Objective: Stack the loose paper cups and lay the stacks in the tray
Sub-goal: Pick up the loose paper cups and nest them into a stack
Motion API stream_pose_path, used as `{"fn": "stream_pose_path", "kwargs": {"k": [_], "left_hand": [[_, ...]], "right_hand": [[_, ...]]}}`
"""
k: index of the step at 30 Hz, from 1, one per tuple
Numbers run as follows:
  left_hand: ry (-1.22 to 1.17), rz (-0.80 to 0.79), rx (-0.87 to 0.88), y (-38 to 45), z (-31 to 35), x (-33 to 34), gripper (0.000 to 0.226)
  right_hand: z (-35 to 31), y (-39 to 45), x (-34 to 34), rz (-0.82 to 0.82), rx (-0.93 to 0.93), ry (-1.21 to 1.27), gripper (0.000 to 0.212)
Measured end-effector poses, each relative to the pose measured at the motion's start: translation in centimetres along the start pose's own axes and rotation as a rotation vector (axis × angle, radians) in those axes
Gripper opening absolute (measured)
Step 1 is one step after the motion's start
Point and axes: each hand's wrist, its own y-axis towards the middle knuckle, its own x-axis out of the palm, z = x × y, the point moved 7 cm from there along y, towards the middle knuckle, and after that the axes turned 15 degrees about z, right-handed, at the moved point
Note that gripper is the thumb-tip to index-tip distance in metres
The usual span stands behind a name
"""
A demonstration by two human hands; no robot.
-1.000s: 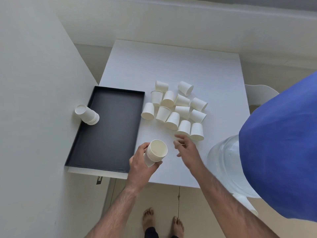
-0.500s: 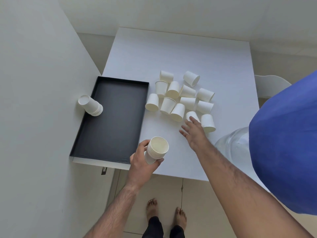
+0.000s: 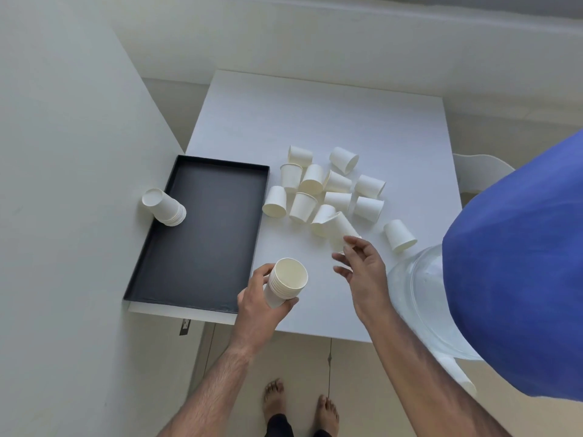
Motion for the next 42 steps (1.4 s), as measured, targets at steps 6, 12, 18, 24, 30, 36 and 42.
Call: {"fn": "stream_pose_path", "kwargs": {"k": [6,12,18,24,30,36,42], "left_hand": [[-0.023,-0.029,0.044,-0.2,0.9,0.7,0.075],[-0.036,-0.027,0.081,-0.3,1.9,0.7,0.075],[-0.022,-0.059,0.202,-0.9,2.6,1.2,0.073],[-0.074,-0.072,0.18,-1.0,2.6,0.4,0.071],[-0.069,-0.103,0.166,-0.7,2.0,-0.4,0.072],[-0.039,-0.09,0.146,-0.3,1.5,-1.7,0.079],[-0.043,-0.093,0.159,0.1,0.9,-2.2,0.08]], "right_hand": [[-4.2,-4.6,-1.4,-0.092,-0.442,-0.375,0.017],[-6.5,-8.5,-0.4,-0.251,-1.023,-0.868,0.023],[-6.2,-10.8,1.1,-0.339,-1.289,-0.998,0.016],[-3.3,-10.8,1.8,-0.457,-1.157,-1.008,0.01],[-1.7,-10.0,1.7,-0.447,-0.954,-0.98,0.017],[-2.0,-8.4,0.5,-0.288,-0.685,-0.704,0.016],[-0.3,-4.6,-1.9,-0.092,-0.466,-0.663,0.014]]}}
